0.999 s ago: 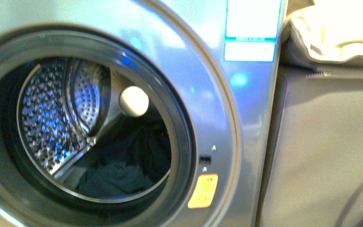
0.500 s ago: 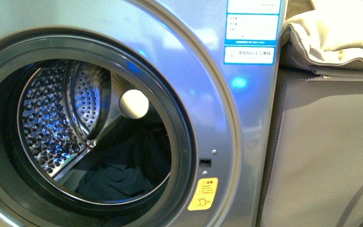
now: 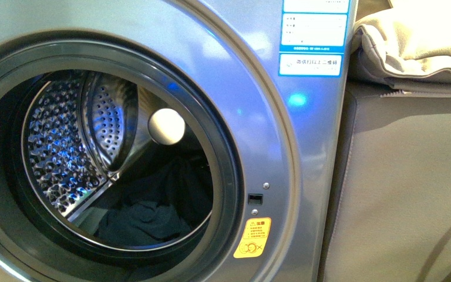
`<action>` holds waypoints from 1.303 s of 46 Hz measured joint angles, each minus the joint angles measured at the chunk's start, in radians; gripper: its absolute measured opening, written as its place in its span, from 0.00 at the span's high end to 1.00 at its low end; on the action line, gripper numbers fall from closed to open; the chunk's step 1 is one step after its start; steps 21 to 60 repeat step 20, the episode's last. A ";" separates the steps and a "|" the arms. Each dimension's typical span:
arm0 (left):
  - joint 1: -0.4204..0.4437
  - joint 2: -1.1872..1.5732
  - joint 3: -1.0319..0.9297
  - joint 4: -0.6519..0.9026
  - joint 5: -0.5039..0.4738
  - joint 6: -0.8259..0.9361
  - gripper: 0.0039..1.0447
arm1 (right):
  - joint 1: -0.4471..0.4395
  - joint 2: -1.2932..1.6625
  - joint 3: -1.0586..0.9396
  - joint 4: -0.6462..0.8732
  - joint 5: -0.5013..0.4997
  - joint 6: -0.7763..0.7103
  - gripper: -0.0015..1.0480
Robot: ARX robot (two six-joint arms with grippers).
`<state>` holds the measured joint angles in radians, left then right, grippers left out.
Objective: Put clothes into washing machine
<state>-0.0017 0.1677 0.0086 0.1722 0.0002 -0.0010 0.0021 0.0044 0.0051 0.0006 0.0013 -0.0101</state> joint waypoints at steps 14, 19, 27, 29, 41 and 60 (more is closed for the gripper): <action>0.000 -0.164 0.000 -0.171 0.000 0.000 0.97 | 0.000 0.000 0.000 0.000 0.000 0.000 0.08; 0.000 -0.164 0.000 -0.171 0.000 0.000 0.97 | 0.000 0.000 0.000 0.000 0.000 0.000 0.08; 0.000 -0.164 0.000 -0.171 0.000 0.000 0.97 | 0.000 0.000 0.000 0.000 0.000 0.000 0.08; 0.000 -0.164 0.000 -0.171 0.000 0.000 0.97 | 0.000 0.000 0.000 0.000 0.000 0.000 0.08; 0.000 -0.164 0.000 -0.171 0.000 0.000 0.97 | 0.000 0.000 0.000 0.000 0.000 0.000 0.08; 0.000 -0.164 0.000 -0.171 0.000 0.000 0.97 | 0.000 0.000 0.000 0.000 0.000 0.000 0.08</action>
